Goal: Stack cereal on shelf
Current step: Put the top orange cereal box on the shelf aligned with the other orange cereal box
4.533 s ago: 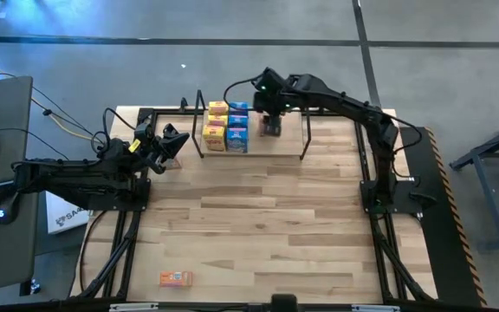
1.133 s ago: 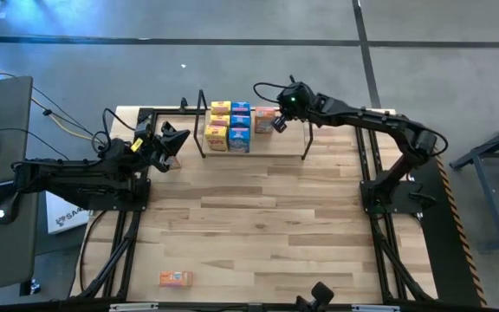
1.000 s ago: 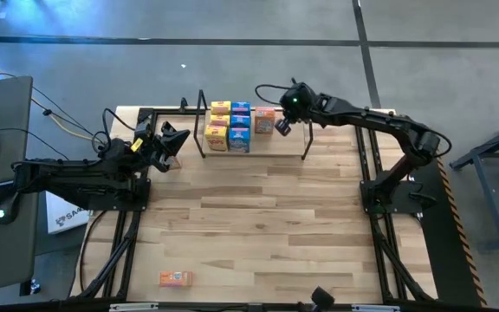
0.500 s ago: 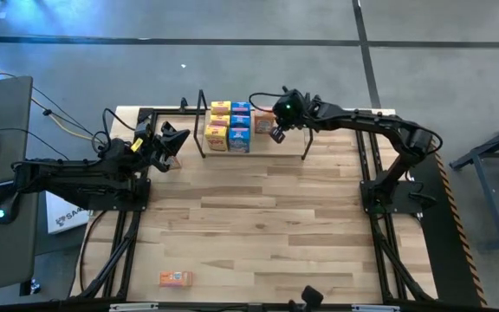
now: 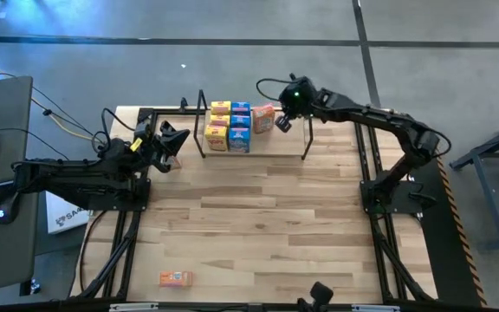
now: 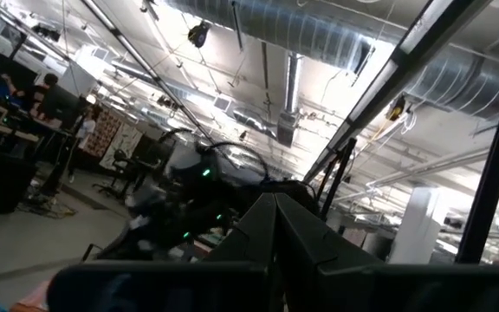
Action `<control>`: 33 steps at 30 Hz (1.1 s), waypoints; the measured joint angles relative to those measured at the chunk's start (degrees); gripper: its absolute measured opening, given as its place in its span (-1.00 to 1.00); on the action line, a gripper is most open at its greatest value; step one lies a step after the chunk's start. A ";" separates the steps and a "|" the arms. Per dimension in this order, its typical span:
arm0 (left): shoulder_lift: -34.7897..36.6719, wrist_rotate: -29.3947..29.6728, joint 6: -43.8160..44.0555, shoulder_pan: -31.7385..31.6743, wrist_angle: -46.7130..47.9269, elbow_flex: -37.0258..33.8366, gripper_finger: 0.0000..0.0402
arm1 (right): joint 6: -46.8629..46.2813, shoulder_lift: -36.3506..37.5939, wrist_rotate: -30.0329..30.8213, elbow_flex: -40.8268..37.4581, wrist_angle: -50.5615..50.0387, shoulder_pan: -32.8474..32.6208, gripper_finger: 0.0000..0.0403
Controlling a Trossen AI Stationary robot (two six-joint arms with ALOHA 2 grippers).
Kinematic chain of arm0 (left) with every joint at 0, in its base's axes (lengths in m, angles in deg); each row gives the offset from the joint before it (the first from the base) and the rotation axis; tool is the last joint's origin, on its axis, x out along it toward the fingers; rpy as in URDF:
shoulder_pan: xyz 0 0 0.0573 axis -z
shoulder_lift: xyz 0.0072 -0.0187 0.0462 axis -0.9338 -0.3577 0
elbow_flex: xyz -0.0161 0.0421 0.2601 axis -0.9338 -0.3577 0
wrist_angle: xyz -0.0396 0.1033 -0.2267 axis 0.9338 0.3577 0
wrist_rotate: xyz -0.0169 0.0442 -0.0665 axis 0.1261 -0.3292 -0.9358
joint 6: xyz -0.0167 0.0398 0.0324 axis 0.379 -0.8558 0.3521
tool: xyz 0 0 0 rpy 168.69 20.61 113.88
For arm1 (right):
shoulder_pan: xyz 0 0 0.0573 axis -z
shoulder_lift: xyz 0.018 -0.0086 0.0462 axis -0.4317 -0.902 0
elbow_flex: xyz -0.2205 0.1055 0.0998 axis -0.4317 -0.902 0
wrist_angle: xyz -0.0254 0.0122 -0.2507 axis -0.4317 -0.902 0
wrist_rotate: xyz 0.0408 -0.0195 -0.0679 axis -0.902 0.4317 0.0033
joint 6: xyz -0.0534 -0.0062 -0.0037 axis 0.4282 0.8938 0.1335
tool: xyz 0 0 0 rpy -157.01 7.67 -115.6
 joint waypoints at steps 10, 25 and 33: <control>5.77 4.81 -2.53 -0.07 16.60 4.07 -0.86 | -8.79 12.32 -10.42 -3.24 -2.60 -7.55 -1.00; -1.66 4.96 -15.25 -10.32 103.93 36.75 0.17 | -29.83 15.22 -1.79 -8.39 8.02 -27.19 -1.00; -12.85 3.88 -23.18 -15.89 118.36 37.48 0.26 | -35.07 15.22 2.24 -8.39 9.20 -30.97 -1.00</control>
